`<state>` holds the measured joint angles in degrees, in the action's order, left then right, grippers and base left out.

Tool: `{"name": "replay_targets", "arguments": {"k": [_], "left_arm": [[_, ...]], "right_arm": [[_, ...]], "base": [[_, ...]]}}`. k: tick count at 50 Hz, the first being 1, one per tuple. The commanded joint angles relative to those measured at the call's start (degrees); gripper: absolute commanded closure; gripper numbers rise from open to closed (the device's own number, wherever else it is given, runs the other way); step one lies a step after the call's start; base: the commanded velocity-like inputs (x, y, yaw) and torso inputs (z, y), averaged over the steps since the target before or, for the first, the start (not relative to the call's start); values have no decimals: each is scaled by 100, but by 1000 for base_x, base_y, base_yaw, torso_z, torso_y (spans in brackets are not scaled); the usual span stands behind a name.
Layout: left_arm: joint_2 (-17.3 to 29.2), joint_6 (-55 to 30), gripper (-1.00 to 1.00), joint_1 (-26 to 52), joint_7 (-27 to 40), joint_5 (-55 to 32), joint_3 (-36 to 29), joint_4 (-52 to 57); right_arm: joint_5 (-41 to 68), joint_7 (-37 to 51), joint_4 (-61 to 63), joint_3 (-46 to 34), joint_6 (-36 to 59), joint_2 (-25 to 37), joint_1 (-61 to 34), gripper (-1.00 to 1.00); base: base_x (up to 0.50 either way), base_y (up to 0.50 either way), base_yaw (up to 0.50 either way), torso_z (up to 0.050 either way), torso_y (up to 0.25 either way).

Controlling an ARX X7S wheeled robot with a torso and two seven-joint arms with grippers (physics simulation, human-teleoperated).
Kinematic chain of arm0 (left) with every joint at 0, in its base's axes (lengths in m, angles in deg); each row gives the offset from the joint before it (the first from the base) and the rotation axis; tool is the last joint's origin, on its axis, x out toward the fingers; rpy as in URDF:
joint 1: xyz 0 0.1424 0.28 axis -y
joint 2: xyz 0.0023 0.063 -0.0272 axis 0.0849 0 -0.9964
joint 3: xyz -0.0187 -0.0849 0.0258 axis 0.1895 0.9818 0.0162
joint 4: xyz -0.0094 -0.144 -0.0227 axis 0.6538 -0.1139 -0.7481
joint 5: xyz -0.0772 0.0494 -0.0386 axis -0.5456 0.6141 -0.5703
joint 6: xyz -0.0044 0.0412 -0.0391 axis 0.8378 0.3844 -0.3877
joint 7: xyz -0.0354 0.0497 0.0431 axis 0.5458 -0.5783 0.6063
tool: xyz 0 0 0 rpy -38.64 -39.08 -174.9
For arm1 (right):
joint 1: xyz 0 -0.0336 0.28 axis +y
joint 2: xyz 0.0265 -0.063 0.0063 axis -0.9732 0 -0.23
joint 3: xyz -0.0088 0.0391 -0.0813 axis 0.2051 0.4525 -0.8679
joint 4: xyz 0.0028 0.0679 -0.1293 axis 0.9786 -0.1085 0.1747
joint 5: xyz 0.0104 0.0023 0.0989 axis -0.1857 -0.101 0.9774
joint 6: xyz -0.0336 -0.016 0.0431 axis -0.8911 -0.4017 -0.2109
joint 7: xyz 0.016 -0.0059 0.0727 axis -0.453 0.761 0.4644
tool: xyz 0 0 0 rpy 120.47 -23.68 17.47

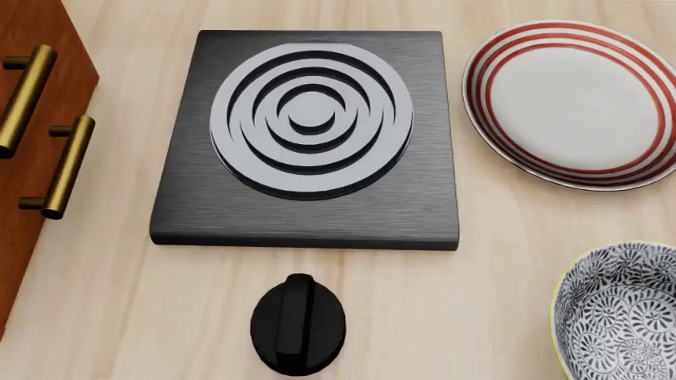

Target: Pick up the cream cheese and put it in the bowl.

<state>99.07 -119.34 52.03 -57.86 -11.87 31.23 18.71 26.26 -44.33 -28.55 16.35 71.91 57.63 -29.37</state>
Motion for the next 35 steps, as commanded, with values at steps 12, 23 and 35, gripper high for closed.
{"name": "replay_targets", "arguments": {"k": [12,23,35], "left_arm": [[4,-36,-100,3,-122,33,14,-7],[-110,51,-100,6,-246,148,10,33],[-488,565,-100,259,-605,830,-438,-220]], "right_arm": [[-247,-345,-579,-200,-8,-282,-131,-100],[-395,-486,-851,-334,-54,-409,-111,-100],[-481,-685,-1141,-375,-180,-456,-93,-100]], "base": [[0,0,0,0,0],[0,0,0,0,0],[0,0,0,0,0]]}}
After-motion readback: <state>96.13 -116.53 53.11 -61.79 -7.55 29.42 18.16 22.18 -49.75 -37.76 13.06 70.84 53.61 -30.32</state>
